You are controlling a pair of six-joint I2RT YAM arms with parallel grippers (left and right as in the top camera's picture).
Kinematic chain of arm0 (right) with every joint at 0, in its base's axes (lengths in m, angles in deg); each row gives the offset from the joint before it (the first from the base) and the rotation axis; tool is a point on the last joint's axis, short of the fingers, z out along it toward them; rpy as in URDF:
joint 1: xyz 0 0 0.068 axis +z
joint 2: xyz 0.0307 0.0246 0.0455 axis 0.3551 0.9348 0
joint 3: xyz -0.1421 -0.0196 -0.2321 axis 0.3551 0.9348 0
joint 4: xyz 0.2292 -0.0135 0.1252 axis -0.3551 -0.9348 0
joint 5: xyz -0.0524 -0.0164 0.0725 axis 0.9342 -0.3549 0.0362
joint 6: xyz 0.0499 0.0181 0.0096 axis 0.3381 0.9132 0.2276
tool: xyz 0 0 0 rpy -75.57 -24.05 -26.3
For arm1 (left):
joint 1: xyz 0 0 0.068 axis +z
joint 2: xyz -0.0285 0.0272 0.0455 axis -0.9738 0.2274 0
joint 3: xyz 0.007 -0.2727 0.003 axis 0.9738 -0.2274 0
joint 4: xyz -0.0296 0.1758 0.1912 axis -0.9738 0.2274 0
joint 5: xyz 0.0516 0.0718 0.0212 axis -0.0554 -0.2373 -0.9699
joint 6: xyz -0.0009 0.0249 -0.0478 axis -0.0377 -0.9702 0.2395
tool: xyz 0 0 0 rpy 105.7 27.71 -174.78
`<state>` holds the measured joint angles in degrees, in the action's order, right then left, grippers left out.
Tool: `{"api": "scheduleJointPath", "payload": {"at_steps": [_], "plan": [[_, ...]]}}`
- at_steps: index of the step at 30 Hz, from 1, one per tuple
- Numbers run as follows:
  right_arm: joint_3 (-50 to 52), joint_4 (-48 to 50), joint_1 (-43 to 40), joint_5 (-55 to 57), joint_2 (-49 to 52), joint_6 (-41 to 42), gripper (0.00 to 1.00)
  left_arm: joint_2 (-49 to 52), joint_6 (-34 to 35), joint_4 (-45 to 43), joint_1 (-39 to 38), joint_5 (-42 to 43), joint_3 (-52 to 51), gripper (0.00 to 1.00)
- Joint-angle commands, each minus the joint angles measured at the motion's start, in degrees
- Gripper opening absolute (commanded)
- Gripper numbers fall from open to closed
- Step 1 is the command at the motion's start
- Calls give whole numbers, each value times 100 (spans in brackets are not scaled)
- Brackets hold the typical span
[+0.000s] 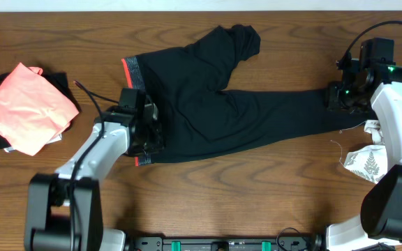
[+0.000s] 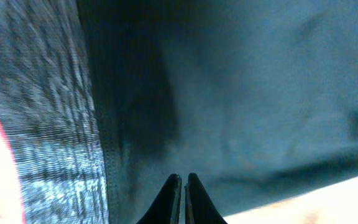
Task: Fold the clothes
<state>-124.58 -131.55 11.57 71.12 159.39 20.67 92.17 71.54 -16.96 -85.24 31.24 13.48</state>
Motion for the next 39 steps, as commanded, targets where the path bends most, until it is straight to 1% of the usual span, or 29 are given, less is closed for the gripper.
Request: {"api": "scheduleJointPath", "payload": {"at_steps": [1,6,8,10,14,16,23,28,31,34,39], "plan": [[15,-9,74,35,42,63,38,337,-92,-24,-11,81,-114,6],[15,-17,74,35,42,63,39,730,-92,131,-4,52,-190,6],[15,-28,74,35,42,63,39,782,-66,295,-4,-129,-216,6],[15,-28,72,35,42,63,39,780,98,516,-4,-568,-236,6],[15,-31,74,33,42,66,39,780,549,905,31,-2000,-236,6],[15,-33,74,31,42,90,39,780,800,979,129,-2446,-236,6],[20,2,74,33,44,105,43,780,920,905,673,-2553,-236,6],[238,372,68,35,164,105,45,780,918,901,1047,-2629,-236,6],[455,608,68,35,365,105,43,780,918,881,1207,-2651,-236,6],[664,813,68,35,693,114,34,780,918,837,1342,-2653,-236,6],[789,946,68,35,1298,212,32,780,918,841,1384,-2649,-236,6]]}}
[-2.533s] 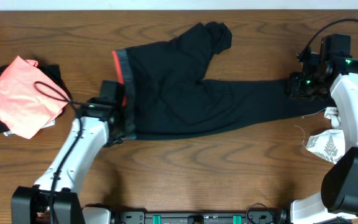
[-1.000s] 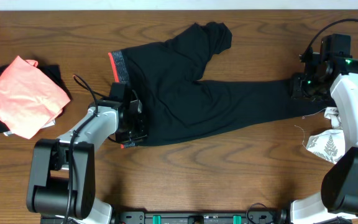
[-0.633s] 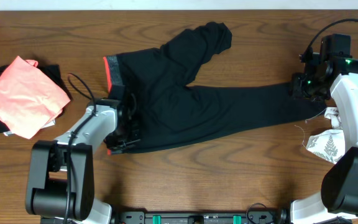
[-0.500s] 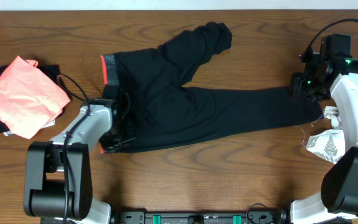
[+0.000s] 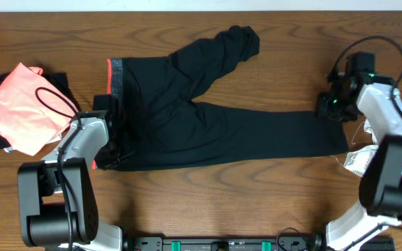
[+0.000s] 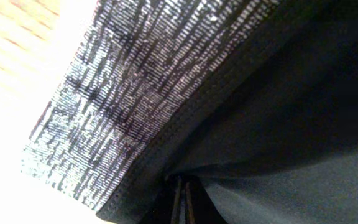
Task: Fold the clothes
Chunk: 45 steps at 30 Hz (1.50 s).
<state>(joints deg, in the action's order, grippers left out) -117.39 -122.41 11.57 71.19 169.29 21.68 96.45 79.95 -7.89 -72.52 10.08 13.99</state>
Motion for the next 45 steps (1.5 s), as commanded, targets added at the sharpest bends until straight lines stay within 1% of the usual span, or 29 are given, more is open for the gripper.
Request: {"api": "scheduleJointPath", "payload": {"at_steps": [1,6,9,14,18,22,25,27,29,34,36,38,39,41,42,43,45], "plan": [[70,28,68,28,439,114,32,352,76,-63,111,-533,-286,6],[70,-118,66,35,927,109,34,352,76,2,111,-531,-286,6],[70,-334,59,201,1045,116,34,352,74,44,111,-533,-286,6],[70,-745,-13,1051,1054,758,34,352,74,42,111,-533,-286,6],[70,-994,-164,1187,1054,1019,34,352,76,42,111,-533,-286,6],[70,-1113,-286,1185,1054,1093,34,352,76,42,111,-533,-286,6],[61,-1043,-313,946,1051,1113,34,350,76,42,111,-527,-275,6],[9,-949,-295,568,1019,909,34,313,74,68,111,-459,-223,6],[-146,-894,-243,214,927,697,36,188,68,149,105,-446,-85,6],[-776,-942,-4,-61,433,444,42,-540,50,151,105,-439,249,7],[-1027,-844,151,-184,175,323,46,-876,17,48,105,-310,328,11],[-1257,-612,356,-396,-74,122,55,-1296,-98,-247,105,-22,339,17],[-1322,-452,466,-505,-160,39,60,-1419,-101,-361,105,59,339,24],[-1379,0,710,-710,-264,-94,66,-1655,-105,-673,81,258,339,32],[-1381,280,846,-787,-275,-166,67,-1727,-177,-855,52,332,339,34],[-1379,474,940,-815,-271,-203,66,-1766,-280,-1003,15,402,339,35],[-1375,973,1185,-826,-155,-214,54,-1773,-472,-1241,-98,461,339,37]]}}
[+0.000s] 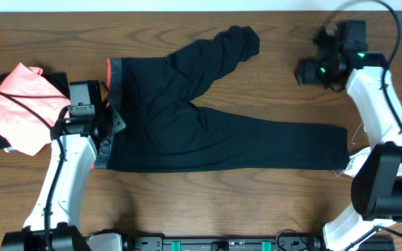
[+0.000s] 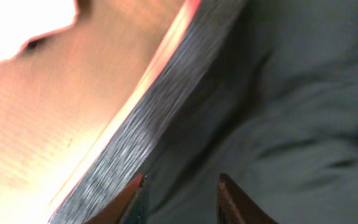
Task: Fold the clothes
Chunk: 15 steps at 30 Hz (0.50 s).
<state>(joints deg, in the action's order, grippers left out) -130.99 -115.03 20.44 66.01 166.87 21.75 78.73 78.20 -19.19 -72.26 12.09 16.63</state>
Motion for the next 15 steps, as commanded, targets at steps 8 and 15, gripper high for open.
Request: {"api": "scheduleJointPath", "payload": {"at_steps": [8,15], "plan": [[-15,3270,916,-396,1198,-98,49,48,-444,-273,-487,256,68,42],[-17,5176,1069,-136,2492,435,38,48,-450,-249,-496,256,66,42]]}}
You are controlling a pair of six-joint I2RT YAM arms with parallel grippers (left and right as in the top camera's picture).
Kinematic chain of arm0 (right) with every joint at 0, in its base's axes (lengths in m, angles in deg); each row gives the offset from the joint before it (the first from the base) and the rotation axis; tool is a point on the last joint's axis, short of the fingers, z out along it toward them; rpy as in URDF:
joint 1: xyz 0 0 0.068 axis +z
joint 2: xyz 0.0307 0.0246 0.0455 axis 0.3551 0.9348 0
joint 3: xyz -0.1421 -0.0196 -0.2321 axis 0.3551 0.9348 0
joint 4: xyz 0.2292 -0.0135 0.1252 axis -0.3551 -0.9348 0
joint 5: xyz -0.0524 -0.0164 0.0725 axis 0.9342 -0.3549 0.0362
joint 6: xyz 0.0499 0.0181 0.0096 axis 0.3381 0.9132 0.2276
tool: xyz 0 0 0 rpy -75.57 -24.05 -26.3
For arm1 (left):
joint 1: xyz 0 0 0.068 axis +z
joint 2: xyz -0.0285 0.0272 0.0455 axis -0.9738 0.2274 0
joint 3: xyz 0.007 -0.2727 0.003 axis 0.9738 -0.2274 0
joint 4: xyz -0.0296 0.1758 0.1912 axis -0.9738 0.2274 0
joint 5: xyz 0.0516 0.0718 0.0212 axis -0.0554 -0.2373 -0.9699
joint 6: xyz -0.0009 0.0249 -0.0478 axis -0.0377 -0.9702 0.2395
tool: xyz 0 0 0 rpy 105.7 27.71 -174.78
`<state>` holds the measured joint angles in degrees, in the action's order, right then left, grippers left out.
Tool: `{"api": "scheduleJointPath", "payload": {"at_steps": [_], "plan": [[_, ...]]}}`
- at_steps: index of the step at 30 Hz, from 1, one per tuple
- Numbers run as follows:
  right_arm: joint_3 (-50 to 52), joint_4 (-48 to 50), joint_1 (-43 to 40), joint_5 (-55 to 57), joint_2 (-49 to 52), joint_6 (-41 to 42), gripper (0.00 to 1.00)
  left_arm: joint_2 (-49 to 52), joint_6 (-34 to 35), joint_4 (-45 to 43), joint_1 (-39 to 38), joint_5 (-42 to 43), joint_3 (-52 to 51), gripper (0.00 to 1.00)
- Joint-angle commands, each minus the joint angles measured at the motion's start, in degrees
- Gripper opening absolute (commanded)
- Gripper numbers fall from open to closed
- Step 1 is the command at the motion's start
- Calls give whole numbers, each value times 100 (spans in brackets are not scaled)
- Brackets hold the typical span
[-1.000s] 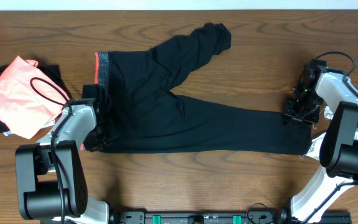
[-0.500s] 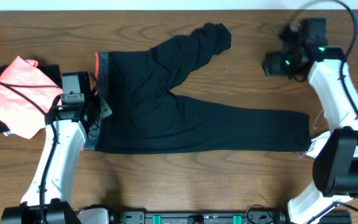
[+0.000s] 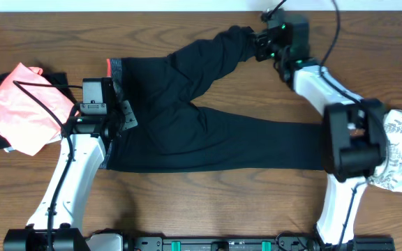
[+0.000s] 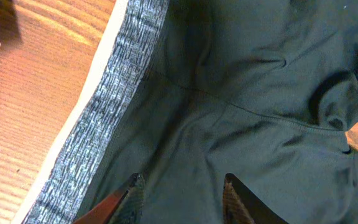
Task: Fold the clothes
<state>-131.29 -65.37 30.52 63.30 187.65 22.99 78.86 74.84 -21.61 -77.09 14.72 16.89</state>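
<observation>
Black leggings (image 3: 187, 118) lie spread on the table. Their grey waistband (image 3: 115, 77) with an orange edge is at the left. One leg reaches up to the far middle, the other runs right along the table. My left gripper (image 3: 122, 117) hovers open over the waistband end. In the left wrist view the left gripper (image 4: 182, 186) has only black fabric between its fingertips (image 4: 135, 186), beside the grey waistband (image 4: 104, 106). My right gripper (image 3: 259, 40) is at the cuff of the upper leg (image 3: 243, 36); its jaws are too small to read.
A coral cloth (image 3: 19, 104) lies on a dark pile at the left edge. A white leaf-patterned cloth (image 3: 400, 157) lies at the right edge, beside the right arm's base. Bare wood shows along the front.
My right gripper has moved from open table right of the upper leg to that leg's cuff. My left gripper stays open over the waistband, a little further right. The leggings lie the same.
First my left gripper was shut on the waistband's near corner and my right was at the long leg's cuff. Then the leggings lay further left and straighter. Later my left gripper was open, my right off the cuff. Now my right is at the upper cuff.
</observation>
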Motion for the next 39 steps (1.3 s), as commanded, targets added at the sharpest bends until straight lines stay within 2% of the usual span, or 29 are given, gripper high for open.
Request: {"api": "scheduleJointPath", "payload": {"at_steps": [1,5,8,11,14,18,29,32,36,39], "plan": [[13,345,59,155,549,365,38,35,-138,-7,-13,-7,39,42],[-20,636,42,175,940,411,35,35,-151,-7,-13,-7,39,42],[-50,629,33,177,1123,409,39,44,-149,-11,-13,-7,39,42],[-50,463,26,289,1235,407,38,83,-151,-9,-13,-7,39,42],[-50,-83,4,1025,1237,407,28,144,-149,-9,-13,-7,39,42],[-52,-892,-96,2100,1233,334,29,181,-149,-7,-13,-7,37,42],[-57,-2634,-702,2804,1193,413,27,181,-151,-7,-13,-7,35,42],[-57,-3049,-868,3217,1108,658,19,181,-149,-9,-13,-7,35,42],[-57,-3438,-1093,3362,942,807,24,181,-151,-7,-13,-7,35,42],[-57,-3670,-1235,3571,796,1029,23,181,-151,-4,-13,-7,35,42]]}}
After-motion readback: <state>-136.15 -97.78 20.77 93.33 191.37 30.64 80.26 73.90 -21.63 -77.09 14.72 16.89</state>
